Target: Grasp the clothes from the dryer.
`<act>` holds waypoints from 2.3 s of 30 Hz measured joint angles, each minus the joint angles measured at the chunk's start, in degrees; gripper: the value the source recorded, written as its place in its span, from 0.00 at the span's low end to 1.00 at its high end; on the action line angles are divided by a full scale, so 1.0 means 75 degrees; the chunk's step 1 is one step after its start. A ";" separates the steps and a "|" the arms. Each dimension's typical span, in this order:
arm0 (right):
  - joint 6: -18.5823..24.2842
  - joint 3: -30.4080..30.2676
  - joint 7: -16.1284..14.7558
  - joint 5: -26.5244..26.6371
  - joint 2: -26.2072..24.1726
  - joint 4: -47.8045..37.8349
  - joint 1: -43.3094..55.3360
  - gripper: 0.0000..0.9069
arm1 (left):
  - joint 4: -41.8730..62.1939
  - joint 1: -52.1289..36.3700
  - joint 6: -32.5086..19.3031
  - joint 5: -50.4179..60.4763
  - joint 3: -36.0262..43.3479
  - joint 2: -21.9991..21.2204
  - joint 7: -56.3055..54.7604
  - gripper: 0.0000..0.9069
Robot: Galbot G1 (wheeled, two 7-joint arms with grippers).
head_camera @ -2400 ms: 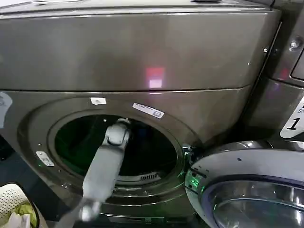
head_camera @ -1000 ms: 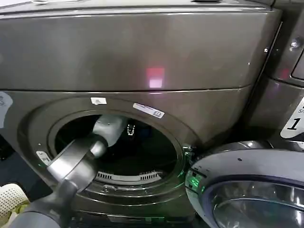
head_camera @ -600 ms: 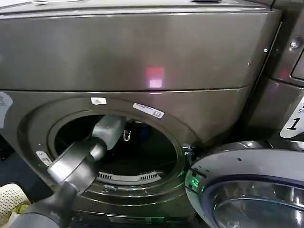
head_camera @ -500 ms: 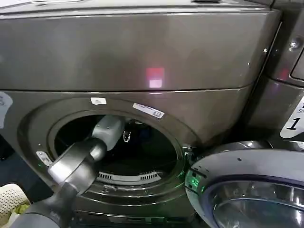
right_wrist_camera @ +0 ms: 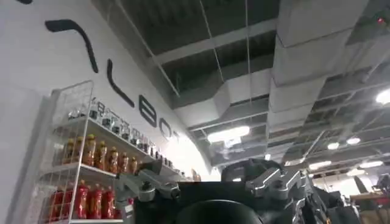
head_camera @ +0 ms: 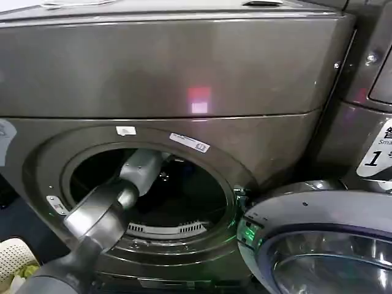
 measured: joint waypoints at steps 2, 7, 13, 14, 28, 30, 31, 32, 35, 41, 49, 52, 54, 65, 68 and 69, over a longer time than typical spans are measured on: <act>0.0001 -0.0004 0.0003 -0.0002 0.0000 -0.0001 0.0007 1.00 | 0.0003 -0.0003 -0.0036 0.0030 -0.0006 0.0014 0.0036 0.00; 0.0000 -0.0023 0.0017 -0.0007 0.0014 0.0003 0.0013 1.00 | -0.0036 -0.0014 -0.0038 0.0052 -0.0112 0.0012 0.0098 0.00; -0.0007 -0.0006 0.0018 -0.0003 0.0022 0.0005 -0.0018 1.00 | -0.0209 -0.0023 0.0095 -0.0389 -0.0561 0.0079 -0.0155 0.00; -0.0013 -0.0006 0.0018 0.0003 0.0020 0.0016 -0.0021 1.00 | -0.0271 -0.0022 0.0109 -0.0493 -0.0661 0.0087 -0.0235 0.00; -0.0014 -0.0106 0.0027 0.0006 -0.0026 0.0057 0.0022 1.00 | -0.2034 0.1071 0.0129 -0.3175 -0.2581 0.0526 -0.2343 0.00; -0.0010 -0.0140 0.0027 -0.0018 -0.0056 0.0050 0.0056 1.00 | -0.2556 0.1434 0.0021 -0.3704 -0.2839 0.0608 -0.2853 0.00; -0.0004 -0.0156 0.0025 -0.0031 -0.0071 0.0033 0.0072 1.00 | -0.2836 0.1625 -0.0056 -0.3969 -0.2960 0.0646 -0.3140 0.00; 0.0000 -0.0167 0.0024 -0.0038 -0.0084 0.0017 0.0081 1.00 | -0.3098 0.1815 -0.0140 -0.4213 -0.3078 0.0675 -0.3408 0.00; 0.0008 -0.0206 0.0025 -0.0063 -0.0119 -0.0025 0.0116 1.00 | -0.3877 0.2407 -0.0407 -0.4865 -0.3423 0.0713 -0.4247 0.00; 0.0021 -0.0267 0.0024 -0.0095 -0.0130 -0.0050 0.0168 1.00 | -0.5218 0.3521 -0.0996 -0.5765 -0.4130 0.0570 -0.5846 0.00; 0.0063 -0.0290 -0.0104 -0.0208 -0.0096 -0.0044 0.0205 1.00 | -0.6772 0.4811 -0.1720 -0.6180 -0.4863 0.0272 -0.7785 0.00; 0.0078 -0.0292 -0.0147 -0.0330 -0.0062 -0.0020 0.0196 1.00 | -0.7252 0.5228 -0.1868 -0.6196 -0.5054 0.0142 -0.8431 0.00; 0.0098 -0.0275 -0.0180 -0.0363 -0.0058 -0.0026 0.0181 1.00 | -0.7580 0.5507 -0.1859 -0.6168 -0.5103 0.0027 -0.8831 0.00; 0.0239 -0.0131 -0.0195 -0.0335 -0.0029 -0.0007 0.0053 1.00 | -0.7924 0.5815 -0.1727 -0.5904 -0.5262 -0.0196 -0.9796 0.00; 0.0259 -0.0113 -0.0186 -0.0328 -0.0028 0.0011 0.0044 1.00 | -0.7906 0.5810 -0.1722 -0.5856 -0.5281 -0.0220 -0.9844 0.00; 0.0263 -0.0114 -0.0188 -0.0328 -0.0029 0.0011 0.0039 1.00 | -0.7889 0.5804 -0.1723 -0.5842 -0.5286 -0.0228 -0.9850 0.00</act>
